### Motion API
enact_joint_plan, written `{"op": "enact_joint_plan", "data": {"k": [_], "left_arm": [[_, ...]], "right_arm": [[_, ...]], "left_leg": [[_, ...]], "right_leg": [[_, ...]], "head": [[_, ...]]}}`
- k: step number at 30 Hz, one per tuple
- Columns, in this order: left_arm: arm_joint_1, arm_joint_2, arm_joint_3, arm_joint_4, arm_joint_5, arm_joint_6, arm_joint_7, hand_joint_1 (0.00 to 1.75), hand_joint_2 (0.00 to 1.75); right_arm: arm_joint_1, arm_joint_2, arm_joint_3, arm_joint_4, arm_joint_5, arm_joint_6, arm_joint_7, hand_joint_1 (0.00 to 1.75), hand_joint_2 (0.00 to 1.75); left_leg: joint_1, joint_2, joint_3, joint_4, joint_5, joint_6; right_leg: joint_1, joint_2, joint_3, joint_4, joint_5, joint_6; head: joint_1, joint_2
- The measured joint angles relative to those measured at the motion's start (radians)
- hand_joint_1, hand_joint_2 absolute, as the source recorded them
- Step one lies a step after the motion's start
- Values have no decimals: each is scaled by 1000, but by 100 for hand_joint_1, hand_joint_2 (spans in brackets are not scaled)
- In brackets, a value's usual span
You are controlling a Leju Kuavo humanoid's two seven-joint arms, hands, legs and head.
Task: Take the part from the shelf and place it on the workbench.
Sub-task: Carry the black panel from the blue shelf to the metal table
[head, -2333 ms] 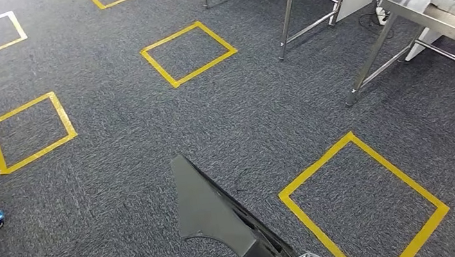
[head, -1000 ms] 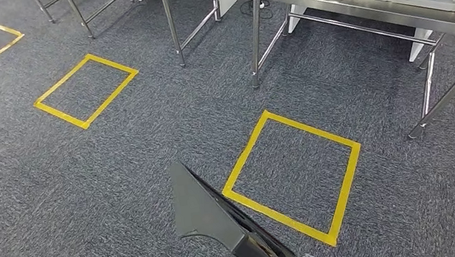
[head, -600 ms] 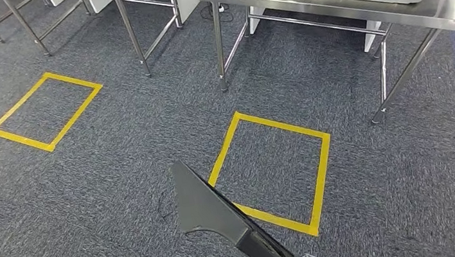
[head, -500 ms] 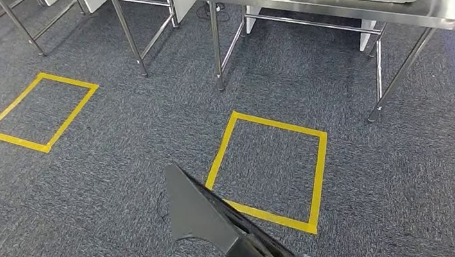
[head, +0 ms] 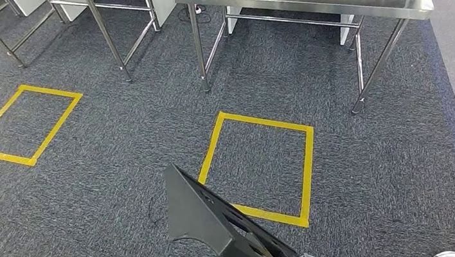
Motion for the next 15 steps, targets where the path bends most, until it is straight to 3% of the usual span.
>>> {"op": "enact_joint_plan", "data": {"k": [2,4,5,6,7,9,10,12,15], "left_arm": [[-2,0,0,0,1,-2,-2,0,0],[0,0,1,0,1,-3,-2,0,0],[2,0,2,0,1,-4,-2,0,0],[4,0,2,0,1,-4,-1,0,0],[5,0,3,0,1,-4,-1,0,0],[6,1,3,0,1,-4,1,0,0],[6,1,4,0,1,-4,1,0,0],[4,1,4,0,1,-5,2,0,0],[6,1,5,0,1,-5,3,0,0]], "right_arm": [[0,0,0,0,4,-2,1,175,175],[-1,-1,0,0,8,-5,4,175,175],[-1,-2,0,0,10,-7,6,175,175],[0,-2,0,1,12,-9,9,175,175],[-1,-2,0,2,13,-11,11,175,175],[-1,-2,0,2,16,-13,15,175,175],[-2,-2,0,2,17,-14,15,175,175],[-4,-2,0,2,19,-15,16,175,175],[-6,-2,0,2,21,-16,18,175,175]], "left_leg": [[2,-1,-31,72,-36,-10],[4,-2,-104,211,-89,-16],[5,-2,-138,268,-102,-18],[5,-2,-158,295,-97,-19],[5,-2,-160,282,-70,-19],[5,-2,-116,165,13,-14],[3,-2,-90,106,40,-10],[-1,-2,-56,36,40,2],[0,-5,-31,8,18,21]], "right_leg": [[-6,0,11,-9,-6,-15],[-4,0,21,-9,-15,-21],[-4,0,27,-8,-20,-21],[-4,1,35,-8,-26,-20],[-4,2,46,-7,-34,-17],[-5,3,73,-8,-53,-11],[-4,4,84,-7,-63,-6],[-2,4,97,-9,-76,7],[-1,3,102,7,-67,24]], "head": [[0,0],[0,0],[0,0],[0,0],[0,0],[0,0],[0,0],[0,0],[0,0]]}}
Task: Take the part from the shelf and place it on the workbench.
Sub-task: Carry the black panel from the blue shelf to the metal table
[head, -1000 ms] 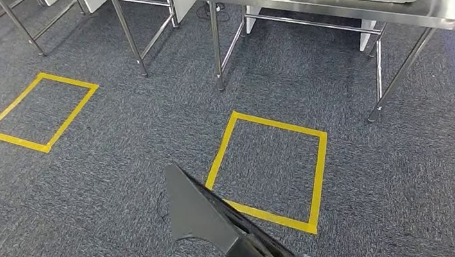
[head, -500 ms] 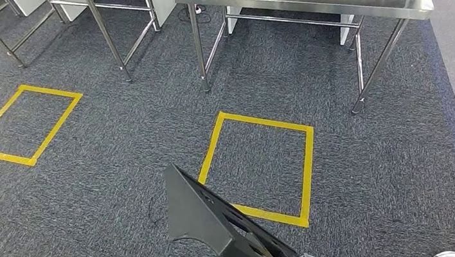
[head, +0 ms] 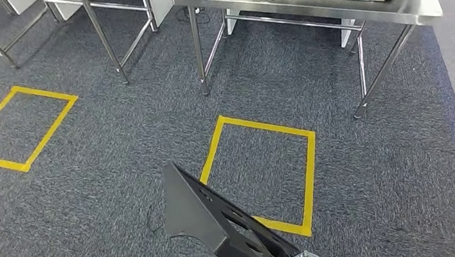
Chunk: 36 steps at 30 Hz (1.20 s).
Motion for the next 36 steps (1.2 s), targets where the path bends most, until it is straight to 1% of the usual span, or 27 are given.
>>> {"op": "enact_joint_plan", "data": {"k": [2,3,5,6,7,8,9,10,11,12,13,15,16,17,18,19,21,22,23,24,25,27,28,30,32,34,36], "left_arm": [[1,0,0,0,0,0,0,0,0],[1,0,1,0,1,0,0,0,0],[1,0,1,0,3,-1,0,0,0],[2,0,2,0,3,-2,0,0,0],[3,0,2,0,3,-3,0,0,0],[4,0,4,0,3,-4,0,0,0],[5,-1,5,0,3,-5,0,0,0],[7,-2,7,1,3,-6,0,0,0],[8,-4,9,1,3,-7,-1,0,0],[8,-6,11,2,3,-7,0,0,0],[8,-7,13,3,3,-7,0,0,0],[0,-7,15,3,3,-5,0,0,0],[-4,-7,15,3,3,-5,-1,0,0],[-9,-7,15,3,4,-4,-1,0,0],[-12,-7,15,3,4,-4,-1,0,0],[-12,-8,16,3,4,-4,0,0,0],[-7,-8,16,3,4,-5,1,0,0],[-3,-8,16,3,4,-6,1,0,0],[0,-8,16,3,4,-7,2,0,0],[3,-8,17,3,4,-8,2,0,0],[4,-8,17,3,4,-8,2,0,0],[1,-8,18,3,4,-9,2,0,0],[-3,-8,19,3,4,-10,2,0,0],[-13,-8,19,2,4,-10,2,0,0],[-21,-9,19,2,4,-10,2,0,0],[-20,-10,21,2,4,-9,2,0,0],[-11,-9,22,2,5,-8,2,0,0]], "right_arm": [[-2,1,0,0,1,-2,0,175,175],[-3,1,0,0,1,-3,0,175,175],[-2,1,0,0,-6,-2,1,175,175],[-1,1,0,0,-15,1,1,175,175],[0,1,0,0,-25,5,0,175,175],[1,1,0,0,-35,8,0,175,175],[1,1,0,0,-42,11,-1,175,175],[2,1,0,0,-45,12,-2,175,175],[2,2,0,0,-47,13,-2,175,175],[1,3,0,0,-47,14,-3,175,175],[1,4,0,0,-47,15,-4,175,175],[1,5,-1,-3,-48,17,-5,175,175],[1,5,-1,-3,-48,18,-5,175,175],[0,5,-1,-3,-48,19,-5,175,175],[0,5,-1,-3,-48,20,-6,175,175],[0,5,-1,-3,-48,20,-6,175,175],[0,4,-1,-3,-47,20,-6,175,175],[1,4,-1,-3,-46,19,-6,175,175],[1,4,-1,-3,-44,18,-6,175,175],[2,4,-1,-3,-40,17,-6,175,175],[2,4,-1,-3,-33,14,-5,175,175],[5,4,-1,-2,-18,5,-2,175,175],[6,4,-1,-2,-10,1,-1,175,175],[6,4,-1,-3,0,-4,2,175,175],[4,7,-1,-5,6,-10,3,175,175],[2,10,-1,-5,9,-14,5,175,175],[3,10,-1,-3,9,-15,6,175,175]], "left_leg": [[4,-1,30,-14,-11,11],[4,-1,44,-20,-19,14],[3,0,71,-24,-41,16],[3,2,89,-25,-54,16],[2,4,109,-27,-69,17],[0,8,132,-30,-85,17],[-1,14,157,-33,-102,16],[-4,21,182,-36,-120,14],[-6,28,202,-41,-137,10],[-8,37,221,-49,-152,3],[-9,45,239,-55,-160,-4],[-11,58,254,-41,-147,-16],[-11,54,242,0,-129,-21],[-10,42,210,59,-115,-27],[-8,29,166,128,-116,-33],[-6,16,116,190,-135,-38],[-1,7,27,254,-214,-45],[0,6,-5,253,-247,-47],[1,4,-30,231,-254,-48],[1,2,-47,193,-224,-46],[1,0,-58,146,-155,-42],[-1,-1,-62,80,-43,-28],[-2,-2,-58,65,-15,-19],[-2,-5,-36,55,-19,2],[1,-6,-11,45,-21,21],[1,-5,8,40,-33,30],[1,-4,24,38,-50,30]], "right_leg": [[-1,-2,-43,78,5,6],[-1,-3,-85,138,-4,8],[-1,-3,-181,244,-49,9],[0,-3,-220,268,-70,7],[1,-4,-244,264,-77,3],[4,-6,-255,234,-64,-4],[8,-15,-259,184,-21,-14],[16,-30,-261,137,46,-26],[26,-46,-260,99,100,-36],[35,-58,-258,79,139,-43],[40,-59,-254,73,150,-47],[37,-38,-228,60,127,-53],[31,-25,-209,49,118,-57],[27,-15,-188,39,110,-60],[23,-5,-168,31,100,-62],[21,5,-149,25,89,-63],[17,30,-114,20,64,-62],[14,43,-95,20,50,-59],[12,56,-76,20,36,-57],[11,64,-58,20,21,-54],[10,71,-40,20,7,-52],[12,80,-13,20,-22,-43],[14,84,0,24,-30,-36],[16,79,10,46,-29,-22],[17,48,-9,105,-26,-13],[14,15,-70,200,-65,-3],[8,4,-149,283,-122,5]], "head": [[0,0],[0,0],[0,0],[0,0],[0,0],[0,0],[0,0],[0,0],[1,0],[1,0],[2,0],[2,0],[2,0],[2,0],[2,0],[2,0],[2,0],[2,0],[2,0],[2,0],[2,0],[2,0],[2,0],[2,0],[2,0],[2,0],[2,0]]}}
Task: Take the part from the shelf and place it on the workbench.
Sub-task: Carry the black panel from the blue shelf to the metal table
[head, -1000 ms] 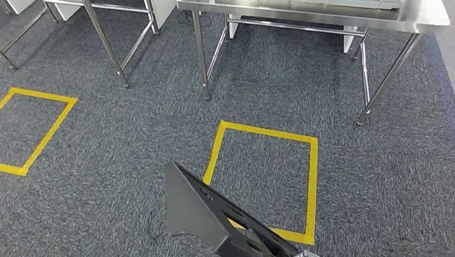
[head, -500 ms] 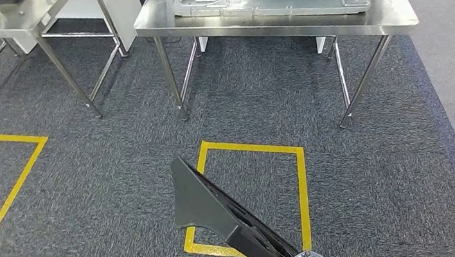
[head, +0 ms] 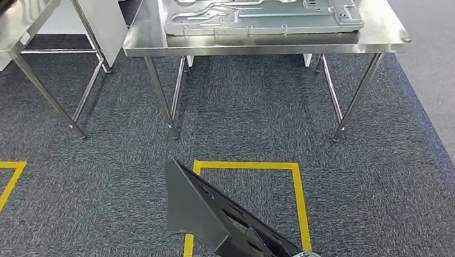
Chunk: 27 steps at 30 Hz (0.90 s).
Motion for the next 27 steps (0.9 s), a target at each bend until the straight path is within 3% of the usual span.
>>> {"op": "enact_joint_plan", "data": {"k": [1,2,3,5,6,7,10,11,13,15,17,18,19,20,22,23,25,27], "left_arm": [[5,0,0,0,0,0,0,0,0],[8,0,1,0,0,0,0,0,0],[11,0,1,0,0,-1,0,0,0],[15,-2,1,0,0,-2,0,0,0],[15,-3,1,0,0,-2,0,0,0],[15,-3,1,1,0,-2,0,0,0],[10,-3,2,1,0,-2,0,0,0],[7,-2,2,0,-1,-1,0,0,0],[4,-2,2,0,-1,-1,0,0,0],[9,-2,2,0,0,-2,0,0,0],[18,-1,3,0,0,-2,0,0,0],[21,-1,3,0,0,-2,0,0,0],[24,0,4,0,1,-2,0,0,0],[26,1,6,0,1,-2,0,0,0],[29,3,12,0,2,-2,1,0,0],[28,4,14,0,2,-3,1,0,0],[23,4,16,0,2,-2,1,0,0],[18,5,17,0,2,-2,0,0,0]], "right_arm": [[2,0,0,1,0,0,0,175,175],[3,0,0,2,1,0,1,175,175],[4,0,0,2,1,0,1,175,175],[5,1,0,3,2,0,2,175,175],[5,1,0,4,2,0,3,175,175],[6,2,0,5,2,0,4,175,175],[6,2,0,5,3,-1,6,175,175],[5,2,0,5,4,-1,6,175,175],[4,2,0,5,5,-2,7,175,175],[4,2,0,5,5,-3,8,175,175],[5,2,0,6,6,-4,8,175,175],[5,2,0,6,6,-6,8,175,175],[5,2,0,6,6,-7,8,175,175],[5,2,0,6,7,-9,9,175,175],[4,2,0,8,8,-15,11,175,175],[4,2,0,9,9,-17,11,175,175],[2,2,0,9,10,-20,12,175,175],[-1,2,0,9,10,-20,12,175,175]], "left_leg": [[0,1,10,0,-10,-1],[0,2,21,0,-20,-2],[0,3,34,0,-30,-3],[0,4,59,-2,-51,-9],[-1,4,70,-6,-60,-15],[-1,4,85,-9,-66,-21],[-3,6,106,11,-53,-39],[-2,6,88,48,-41,-44],[1,5,16,157,-44,-51],[2,5,-71,239,-96,-58],[3,5,-126,233,-140,-61],[3,5,-138,196,-129,-60],[3,5,-145,145,-83,-58],[0,5,-147,99,-14,-53],[-8,5,-139,48,83,-40],[-12,5,-131,43,93,-33],[-10,3,-101,24,77,-18],[-5,1,-59,-7,63,-5]], "right_leg": [[-3,-2,-28,9,-12,2],[-5,-3,-43,-9,-3,2],[-6,-5,-45,-54,31,0],[-1,-13,-37,-155,133,-10],[3,-15,-33,-186,165,-15],[7,-16,-29,-202,180,-21],[5,-8,8,-231,173,-36],[2,-6,27,-243,170,-41],[-1,-4,64,-267,160,-48],[-1,0,96,-281,142,-51],[-2,8,131,-288,117,-50],[-2,10,150,-289,103,-48],[-2,12,169,-290,86,-46],[-2,13,187,-288,69,-42],[-3,16,213,-293,42,-30],[-3,18,223,-292,39,-22],[-4,15,217,-251,65,-9],[-5,7,154,-136,105,-3]], "head": [[0,0],[0,0],[0,0],[0,0],[0,0],[1,0],[2,0],[2,0],[2,0],[2,0],[2,0],[2,0],[2,0],[2,0],[2,0],[2,0],[2,0],[2,0]]}}
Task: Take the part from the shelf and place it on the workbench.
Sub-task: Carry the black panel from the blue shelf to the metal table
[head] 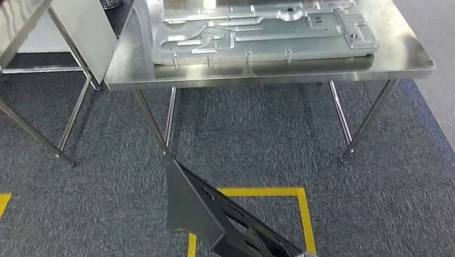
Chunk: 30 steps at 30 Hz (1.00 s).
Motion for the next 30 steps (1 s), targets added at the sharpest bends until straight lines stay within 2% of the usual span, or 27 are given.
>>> {"op": "enact_joint_plan", "data": {"k": [1,2,3,5,6,7,9,10,11,12,13,14,15,16,17,18,20,21,22,23,24,25,26,27,29,30], "left_arm": [[-1,0,0,0,0,0,0,0,0],[-1,0,1,0,0,0,0,0,0],[0,0,1,0,0,0,0,0,0],[3,0,2,0,0,0,0,0,0],[4,0,2,0,0,0,0,0,0],[5,0,2,0,0,0,0,0,0],[8,0,2,0,0,-1,0,0,0],[8,0,2,0,0,-1,1,0,0],[6,0,2,0,0,-1,1,0,0],[3,0,2,0,0,-1,0,0,0],[-2,0,2,0,0,-1,0,0,0],[-6,0,2,0,0,-1,0,0,0],[-10,0,2,0,0,-1,0,0,0],[-11,0,2,0,0,-1,0,0,0],[-10,0,2,0,-1,-2,0,0,0],[-7,1,2,0,-1,-2,0,0,0],[0,3,3,0,-2,-5,0,0,0],[2,4,3,0,-3,-6,0,0,0],[4,6,3,0,-3,-9,0,0,0],[6,8,3,0,-4,-12,0,0,0],[10,12,4,0,-7,-16,0,0,0],[13,16,5,0,-12,-20,0,0,0],[15,20,5,0,-18,-25,0,0,0],[14,22,5,0,-25,-29,0,0,0],[2,25,4,0,-35,-34,0,0,0],[-5,26,4,0,-38,-35,0,0,0]], "right_arm": [[0,0,0,0,0,0,0,175,175],[0,1,0,0,0,0,0,175,175],[1,1,0,1,0,0,1,175,175],[3,1,0,1,0,0,1,175,175],[3,1,0,1,0,0,1,175,175],[4,1,0,1,0,0,1,175,175],[5,1,0,4,0,0,1,175,175],[6,2,0,5,0,0,2,175,175],[6,2,0,5,0,0,2,175,175],[5,3,0,4,0,-1,2,175,175],[5,3,0,3,3,-3,2,175,175],[5,3,0,1,9,-8,3,175,175],[3,2,0,1,19,-14,6,175,175],[3,2,-1,0,32,-25,12,175,175],[3,2,-3,-3,50,-38,22,175,175],[4,1,-8,-7,74,-51,37,175,175],[10,0,-29,-23,137,-73,73,175,175],[15,-2,-44,-34,170,-81,91,175,175],[21,-6,-61,-48,203,-86,109,175,175],[28,-11,-82,-64,234,-88,125,175,175],[32,-15,-106,-79,268,-88,144,175,175],[32,-19,-135,-94,310,-85,168,175,175],[26,-20,-173,-107,354,-77,199,175,175],[14,-16,-220,-117,392,-62,231,175,175],[-23,3,-335,-127,430,-23,274,175,175],[-43,16,-392,-128,436,-6,279,175,175]], "left_leg": [[2,0,22,-14,-8,3],[4,-1,42,-24,-18,4],[6,-2,64,-32,-29,3],[10,-6,110,-42,-59,-3],[13,-8,134,-44,-77,-7],[16,-9,158,-45,-97,-11],[18,-9,200,-46,-136,-23],[17,-8,215,-50,-153,-31],[16,-8,230,-54,-161,-40],[16,-7,232,-49,-153,-49],[18,-6,223,-21,-132,-56],[19,-6,196,33,-99,-62],[19,-6,150,105,-68,-66],[20,-6,99,177,-59,-69],[19,-6,50,233,-73,-71],[19,-6,8,263,-115,-71],[15,-6,-53,259,-217,-66],[13,-6,-73,234,-246,-61],[10,-6,-87,197,-240,-54],[5,-6,-97,147,-184,-42],[-2,-7,-104,97,-87,-30],[-8,-7,-105,59,-4,-21],[-15,-7,-103,35,61,-15],[-19,-7,-96,24,84,-11],[-18,-8,-72,11,69,-5],[-15,-8,-55,0,63,1]], "right_leg": [[-2,-4,-48,62,-1,2],[-4,-6,-96,107,-23,5],[-7,-7,-140,133,-61,9],[-12,-10,-204,125,-135,17],[-14,-12,-223,95,-140,21],[-15,-15,-237,48,-102,23],[-15,-24,-252,-38,63,19],[-12,-24,-255,-60,129,14],[-9,-23,-252,-69,159,6],[-6,-20,-244,-72,149,-4],[-7,-16,-231,-81,142,-12],[-9,-14,-213,-94,133,-20],[-10,-13,-192,-107,125,-27],[-11,-12,-168,-120,116,-32],[-9,-11,-143,-132,104,-36],[-7,-9,-118,-141,91,-38],[-4,-3,-68,-152,60,-40],[-2,-1,-43,-154,43,-41],[1,0,-19,-155,25,-41],[3,0,2,-156,6,-40],[6,2,22,-155,-13,-39],[8,5,37,-155,-30,-35],[8,8,50,-159,-45,-30],[8,11,61,-157,-50,-24],[7,11,55,-122,-27,-12],[6,8,32,-70,-4,-8]], "head": [[0,0],[0,0],[0,0],[0,0],[0,0],[0,0],[0,0],[0,0],[0,0],[0,0],[-1,0],[-1,0],[-1,0],[-1,0],[-1,0],[-1,0],[-1,0],[-1,0],[-1,0],[-1,0],[-1,0],[-1,0],[-1,0],[-1,0],[-1,0],[-1,0]]}}
